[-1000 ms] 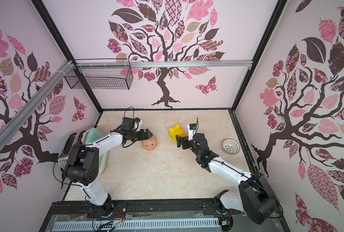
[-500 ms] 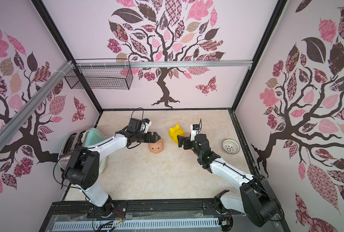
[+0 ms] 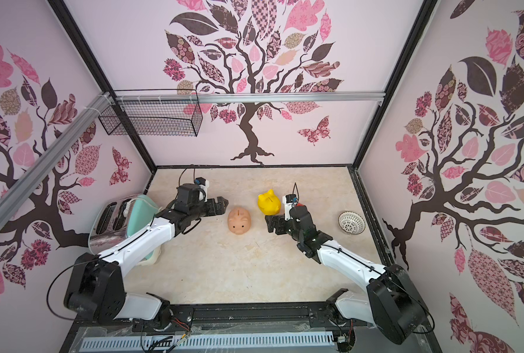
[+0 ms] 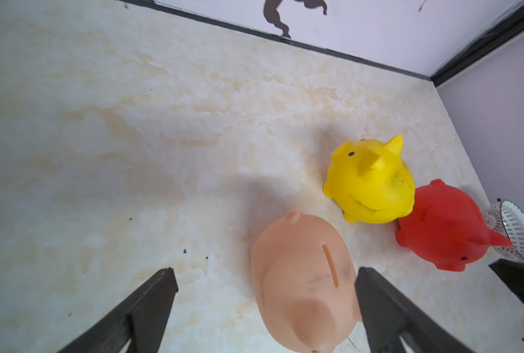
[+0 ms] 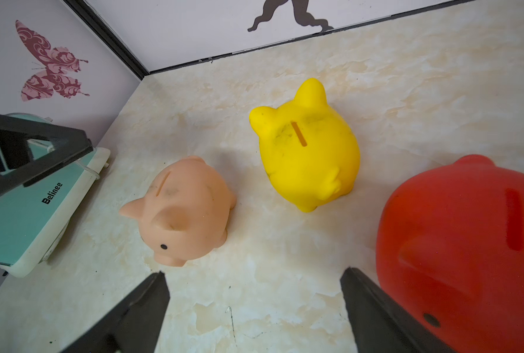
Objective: Open piggy banks
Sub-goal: Move the piggy bank to the center of the board, then adjust the piggy bank at the center of the board.
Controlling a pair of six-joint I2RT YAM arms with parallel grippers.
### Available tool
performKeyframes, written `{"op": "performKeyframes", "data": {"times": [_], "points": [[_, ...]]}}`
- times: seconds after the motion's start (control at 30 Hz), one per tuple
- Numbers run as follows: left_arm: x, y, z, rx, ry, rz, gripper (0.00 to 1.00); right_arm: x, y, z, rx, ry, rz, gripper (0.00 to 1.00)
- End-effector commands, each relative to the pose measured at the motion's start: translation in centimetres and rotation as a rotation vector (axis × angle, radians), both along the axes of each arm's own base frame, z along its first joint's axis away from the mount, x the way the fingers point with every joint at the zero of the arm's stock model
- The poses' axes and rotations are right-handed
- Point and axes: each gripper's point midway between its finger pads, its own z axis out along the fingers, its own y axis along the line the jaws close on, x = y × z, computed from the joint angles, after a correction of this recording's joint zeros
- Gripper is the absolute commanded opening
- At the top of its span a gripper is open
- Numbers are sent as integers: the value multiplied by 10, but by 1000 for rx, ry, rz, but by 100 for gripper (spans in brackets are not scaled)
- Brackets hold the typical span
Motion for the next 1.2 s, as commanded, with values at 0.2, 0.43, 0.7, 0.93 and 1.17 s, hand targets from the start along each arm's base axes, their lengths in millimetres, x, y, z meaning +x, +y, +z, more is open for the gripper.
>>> {"op": "performKeyframes", "data": {"times": [0.2,0.43,0.7,0.93,1.17], "points": [[-12,60,-2,-64,-47,295,98,7,26,3,-66,84,89,83],[-11,51,0,-112,-20,255,98,15,37,-17,-119,157,114,75],[-8,44,-6,-107,13,232,98,37,78,-30,-166,198,154,63],[-2,26,-11,-106,51,150,98,48,91,-39,-180,216,161,59],[3,17,-8,-81,44,116,98,24,101,-48,-165,251,244,52]]}}
